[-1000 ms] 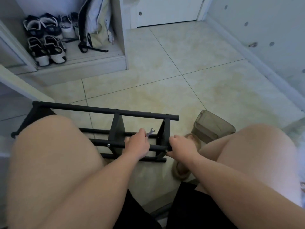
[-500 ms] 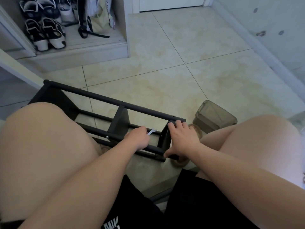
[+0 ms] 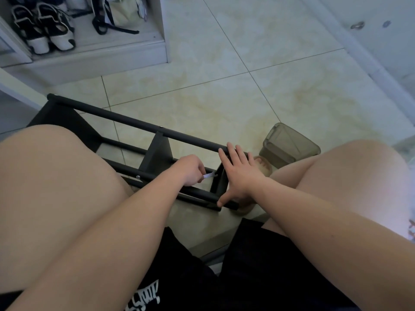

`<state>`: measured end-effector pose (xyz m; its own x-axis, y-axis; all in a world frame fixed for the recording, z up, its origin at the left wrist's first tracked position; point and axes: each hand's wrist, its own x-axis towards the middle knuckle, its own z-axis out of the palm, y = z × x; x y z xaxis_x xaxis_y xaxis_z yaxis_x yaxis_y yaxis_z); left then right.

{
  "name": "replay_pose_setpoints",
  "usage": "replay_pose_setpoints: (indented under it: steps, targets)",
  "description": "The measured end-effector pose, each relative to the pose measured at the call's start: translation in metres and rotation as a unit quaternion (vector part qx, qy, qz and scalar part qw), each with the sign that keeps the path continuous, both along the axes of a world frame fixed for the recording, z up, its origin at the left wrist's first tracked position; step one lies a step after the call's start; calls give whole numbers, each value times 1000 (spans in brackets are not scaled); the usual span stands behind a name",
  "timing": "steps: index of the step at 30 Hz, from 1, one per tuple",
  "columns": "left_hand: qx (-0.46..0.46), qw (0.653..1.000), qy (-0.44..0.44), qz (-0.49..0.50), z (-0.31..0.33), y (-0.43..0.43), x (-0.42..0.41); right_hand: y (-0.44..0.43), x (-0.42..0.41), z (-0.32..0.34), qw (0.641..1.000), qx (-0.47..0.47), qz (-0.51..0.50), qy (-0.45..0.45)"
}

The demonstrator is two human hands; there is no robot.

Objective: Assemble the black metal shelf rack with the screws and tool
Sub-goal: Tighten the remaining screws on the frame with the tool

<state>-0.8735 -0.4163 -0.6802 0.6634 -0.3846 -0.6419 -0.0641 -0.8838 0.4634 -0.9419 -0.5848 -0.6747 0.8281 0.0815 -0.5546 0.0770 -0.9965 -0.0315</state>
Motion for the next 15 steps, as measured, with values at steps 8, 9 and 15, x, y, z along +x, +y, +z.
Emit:
replay_pose_setpoints:
  steps: [8,9,15]
  targets:
    - [18,997,-5,-68,1,-13,4,-1,-6,1,999,19,-41,-14]
    - [15,998,-2,-68,1,-14,4,-1,-7,1,998,22,-52,-11]
    - [-59,995,80,2,-1,-19,4,2,-6,1,998,27,-62,-6]
